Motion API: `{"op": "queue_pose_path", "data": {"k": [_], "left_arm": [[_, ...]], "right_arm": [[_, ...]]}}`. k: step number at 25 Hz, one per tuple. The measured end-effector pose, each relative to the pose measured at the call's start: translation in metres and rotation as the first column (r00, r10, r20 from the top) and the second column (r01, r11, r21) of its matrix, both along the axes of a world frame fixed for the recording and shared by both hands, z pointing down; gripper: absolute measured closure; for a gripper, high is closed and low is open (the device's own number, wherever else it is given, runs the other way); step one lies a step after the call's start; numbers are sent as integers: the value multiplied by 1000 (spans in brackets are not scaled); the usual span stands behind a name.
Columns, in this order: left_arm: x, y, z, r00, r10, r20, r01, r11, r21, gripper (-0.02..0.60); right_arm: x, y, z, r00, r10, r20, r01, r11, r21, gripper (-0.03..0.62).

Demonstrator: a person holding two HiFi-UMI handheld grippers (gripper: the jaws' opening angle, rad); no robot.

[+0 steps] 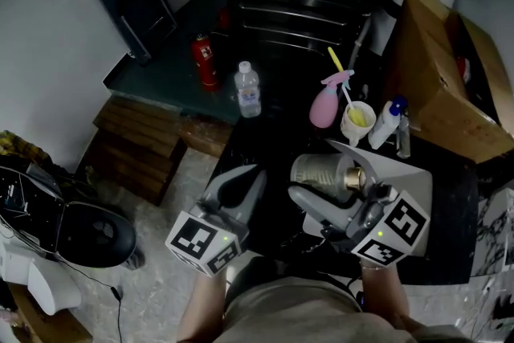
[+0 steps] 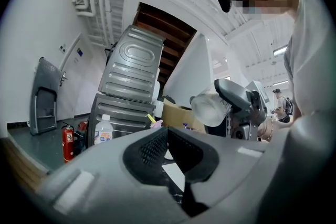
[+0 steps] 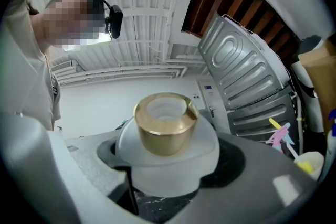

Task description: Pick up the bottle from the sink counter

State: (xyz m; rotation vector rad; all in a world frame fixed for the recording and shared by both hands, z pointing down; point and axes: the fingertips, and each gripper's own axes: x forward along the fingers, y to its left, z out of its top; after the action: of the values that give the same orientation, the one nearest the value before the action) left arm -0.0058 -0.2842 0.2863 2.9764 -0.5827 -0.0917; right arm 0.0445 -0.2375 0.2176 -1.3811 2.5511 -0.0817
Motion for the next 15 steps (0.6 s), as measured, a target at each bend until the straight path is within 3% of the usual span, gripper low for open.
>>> {"op": "queue_pose_path", "data": {"k": [9, 15], "left_arm": [[-9, 8, -25, 995, 18, -93, -16, 999, 27, 577], [-9, 16, -14, 993, 32, -112, -30, 999, 21, 577]], "right_arm": [[-6, 4, 0, 1000, -21, 5, 21, 1000, 9, 253], [-13, 7, -2, 999, -38, 14, 38, 999, 18, 253]]}}
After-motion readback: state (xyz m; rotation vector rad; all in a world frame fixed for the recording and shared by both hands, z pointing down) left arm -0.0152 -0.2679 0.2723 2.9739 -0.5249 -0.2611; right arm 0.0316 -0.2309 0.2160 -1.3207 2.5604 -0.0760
